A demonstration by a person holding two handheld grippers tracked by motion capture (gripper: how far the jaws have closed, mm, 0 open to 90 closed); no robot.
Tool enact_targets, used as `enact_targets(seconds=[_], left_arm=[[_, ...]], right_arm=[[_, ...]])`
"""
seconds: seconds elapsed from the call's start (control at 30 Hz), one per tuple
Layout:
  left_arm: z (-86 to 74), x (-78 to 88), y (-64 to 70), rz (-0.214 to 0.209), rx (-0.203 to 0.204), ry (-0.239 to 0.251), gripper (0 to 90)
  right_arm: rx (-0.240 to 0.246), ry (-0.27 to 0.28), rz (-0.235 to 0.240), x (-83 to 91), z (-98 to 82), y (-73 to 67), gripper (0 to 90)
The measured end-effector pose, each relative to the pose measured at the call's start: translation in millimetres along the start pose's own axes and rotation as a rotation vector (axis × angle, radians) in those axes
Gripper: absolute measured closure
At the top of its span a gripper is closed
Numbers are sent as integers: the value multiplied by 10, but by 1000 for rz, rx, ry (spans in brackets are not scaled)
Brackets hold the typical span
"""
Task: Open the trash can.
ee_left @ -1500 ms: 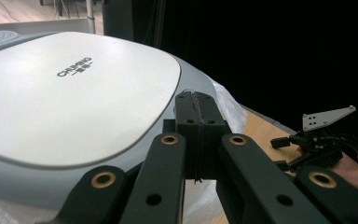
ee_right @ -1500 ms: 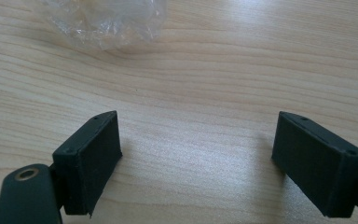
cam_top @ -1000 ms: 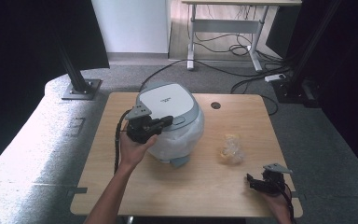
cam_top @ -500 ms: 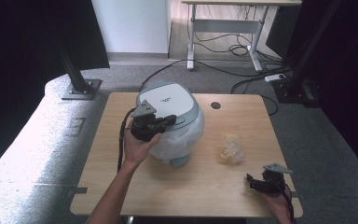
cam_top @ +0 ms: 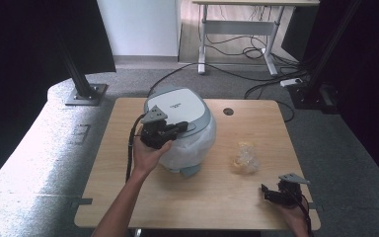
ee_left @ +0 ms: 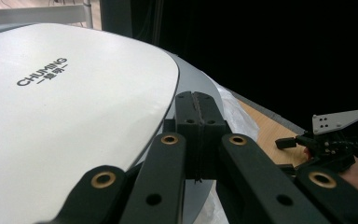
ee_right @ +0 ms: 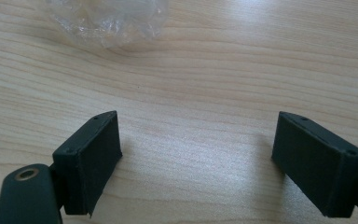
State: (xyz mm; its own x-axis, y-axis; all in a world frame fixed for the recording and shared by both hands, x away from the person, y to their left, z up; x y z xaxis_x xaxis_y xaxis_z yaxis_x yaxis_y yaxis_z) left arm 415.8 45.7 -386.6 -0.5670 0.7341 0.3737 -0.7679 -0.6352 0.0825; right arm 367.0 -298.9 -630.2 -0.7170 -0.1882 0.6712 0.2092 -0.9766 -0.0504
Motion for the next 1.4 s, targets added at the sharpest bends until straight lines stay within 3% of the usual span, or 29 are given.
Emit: enact_targets(seconds=[0.53,1.4], left_arm=[[8,-40,36,21,-20,-23,900],[-13,-44,41,15,0,-15,900]], right_arm=[[3,1,1,5,-4,1,148],[2,1,2,9,-9,-1,148]])
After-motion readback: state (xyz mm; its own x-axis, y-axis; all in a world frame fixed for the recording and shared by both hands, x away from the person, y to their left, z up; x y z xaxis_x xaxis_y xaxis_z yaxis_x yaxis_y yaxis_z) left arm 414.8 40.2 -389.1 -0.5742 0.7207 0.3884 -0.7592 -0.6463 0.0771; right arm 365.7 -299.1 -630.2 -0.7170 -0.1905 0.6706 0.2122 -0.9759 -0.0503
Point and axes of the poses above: each handheld gripper's, and its own axes: x roughly backward along the jaws, z roughly out of its top, y roughly to its right, the point moved 10 cm from there along -x, roughly forward along the jaws, and after that the axes turned 4 degrees about -x, right-handed, at the moved point
